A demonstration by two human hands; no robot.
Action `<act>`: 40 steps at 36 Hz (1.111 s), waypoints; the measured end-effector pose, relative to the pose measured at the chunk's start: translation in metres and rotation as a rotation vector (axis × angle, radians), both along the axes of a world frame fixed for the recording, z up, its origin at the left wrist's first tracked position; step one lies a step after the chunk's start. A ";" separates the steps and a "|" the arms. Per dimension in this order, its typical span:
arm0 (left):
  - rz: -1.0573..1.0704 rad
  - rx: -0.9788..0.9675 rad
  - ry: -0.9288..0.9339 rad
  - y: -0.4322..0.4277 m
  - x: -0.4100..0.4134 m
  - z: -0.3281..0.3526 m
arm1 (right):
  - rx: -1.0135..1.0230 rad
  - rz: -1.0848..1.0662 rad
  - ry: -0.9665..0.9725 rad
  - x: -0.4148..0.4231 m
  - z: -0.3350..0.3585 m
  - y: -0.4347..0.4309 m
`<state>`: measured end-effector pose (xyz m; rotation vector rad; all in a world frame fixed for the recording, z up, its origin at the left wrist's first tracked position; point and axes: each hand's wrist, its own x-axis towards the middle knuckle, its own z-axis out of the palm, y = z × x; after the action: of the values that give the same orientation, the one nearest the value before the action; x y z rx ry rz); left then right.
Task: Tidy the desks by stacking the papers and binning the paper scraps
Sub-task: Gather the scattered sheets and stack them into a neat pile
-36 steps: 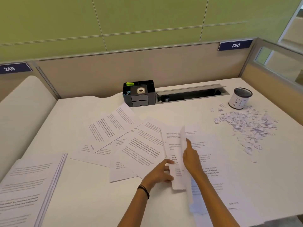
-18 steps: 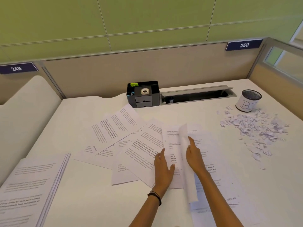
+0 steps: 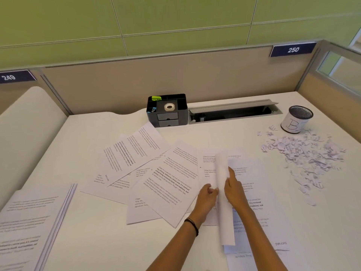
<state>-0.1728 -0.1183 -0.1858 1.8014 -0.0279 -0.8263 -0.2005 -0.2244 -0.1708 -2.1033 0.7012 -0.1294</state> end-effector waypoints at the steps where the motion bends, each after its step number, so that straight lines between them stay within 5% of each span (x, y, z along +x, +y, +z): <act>1: -0.004 0.021 0.016 -0.001 0.001 -0.001 | -0.001 0.001 0.000 0.000 -0.001 0.001; 14: -0.041 0.036 -0.001 -0.014 -0.003 0.009 | 0.033 -0.021 -0.005 -0.002 -0.001 -0.001; 22: 0.061 0.017 -0.175 -0.019 -0.018 -0.003 | 0.146 0.042 -0.065 -0.007 0.019 0.006; 36: 0.098 -0.237 0.149 -0.011 -0.013 0.012 | 0.306 0.025 -0.131 -0.016 0.008 -0.007; 40: 0.139 -0.191 0.107 -0.002 -0.014 -0.005 | 0.371 0.014 -0.184 -0.016 0.013 -0.013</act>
<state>-0.1868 -0.1204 -0.1904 1.5598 0.0843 -0.7928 -0.2169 -0.2376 -0.1577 -1.7167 0.5528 -0.1691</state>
